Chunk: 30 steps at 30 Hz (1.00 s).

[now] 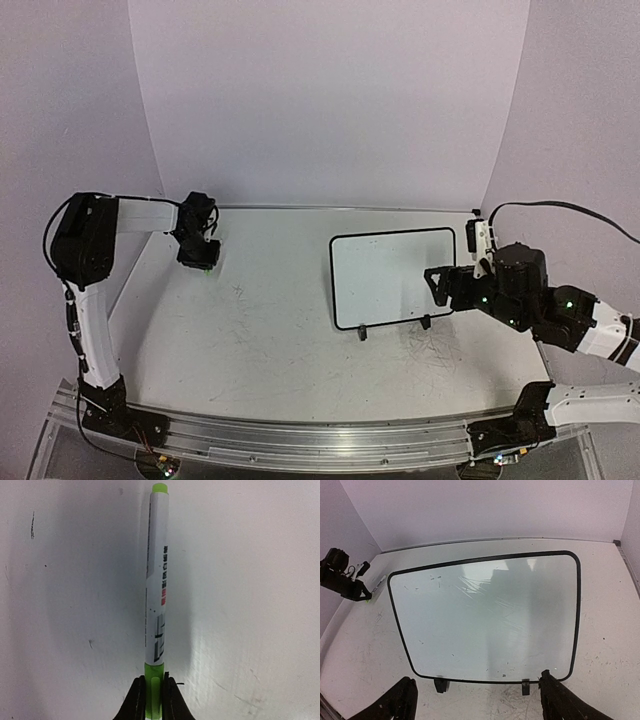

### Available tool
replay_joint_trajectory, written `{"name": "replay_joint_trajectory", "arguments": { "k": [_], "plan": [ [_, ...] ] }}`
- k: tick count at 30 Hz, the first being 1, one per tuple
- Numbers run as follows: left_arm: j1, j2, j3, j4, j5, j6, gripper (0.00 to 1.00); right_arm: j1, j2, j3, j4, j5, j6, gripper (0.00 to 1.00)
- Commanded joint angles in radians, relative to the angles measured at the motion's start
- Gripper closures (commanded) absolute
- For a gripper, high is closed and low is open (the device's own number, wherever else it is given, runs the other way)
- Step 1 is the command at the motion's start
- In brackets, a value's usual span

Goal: Write a sentence on the whiteboard
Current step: Pick up the whiteboard marker from the corner of the board, then pass from the left arm to the right

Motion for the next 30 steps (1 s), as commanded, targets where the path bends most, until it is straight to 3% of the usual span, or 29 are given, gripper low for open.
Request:
{"name": "replay_joint_trajectory", "arguments": {
  "k": [1, 4, 7, 13, 17, 22, 30],
  "plan": [
    [-0.075, -0.299, -0.046, -0.066, 0.080, -0.060, 1.00, -0.003, 0.005, 0.093, -0.001, -0.126, -0.056, 0.12],
    [-0.132, -0.450, -0.117, -0.069, 0.237, -0.104, 1.00, -0.015, 0.038, 0.167, -0.036, -0.274, -0.076, 0.10],
    [-0.270, -0.568, -0.173, -0.068, 0.320, -0.131, 1.00, -0.036, 0.099, 0.246, -0.078, -0.427, -0.090, 0.10],
    [-0.581, -0.654, -0.215, -0.066, 0.252, -0.215, 1.00, -0.204, 0.244, 0.398, -0.119, -0.850, -0.111, 0.11],
    [-0.723, -0.657, -0.208, -0.063, 0.186, -0.151, 1.00, -0.268, 0.372, 0.477, -0.117, -1.054, -0.100, 0.15],
    [-0.776, -0.628, -0.185, -0.065, 0.205, 0.034, 1.00, -0.267, 0.501, 0.498, -0.099, -1.270, -0.122, 0.16],
    [-0.780, -0.621, -0.169, -0.059, 0.234, 0.232, 1.00, -0.217, 0.605, 0.463, -0.007, -1.355, -0.057, 0.17]
  ]
}}
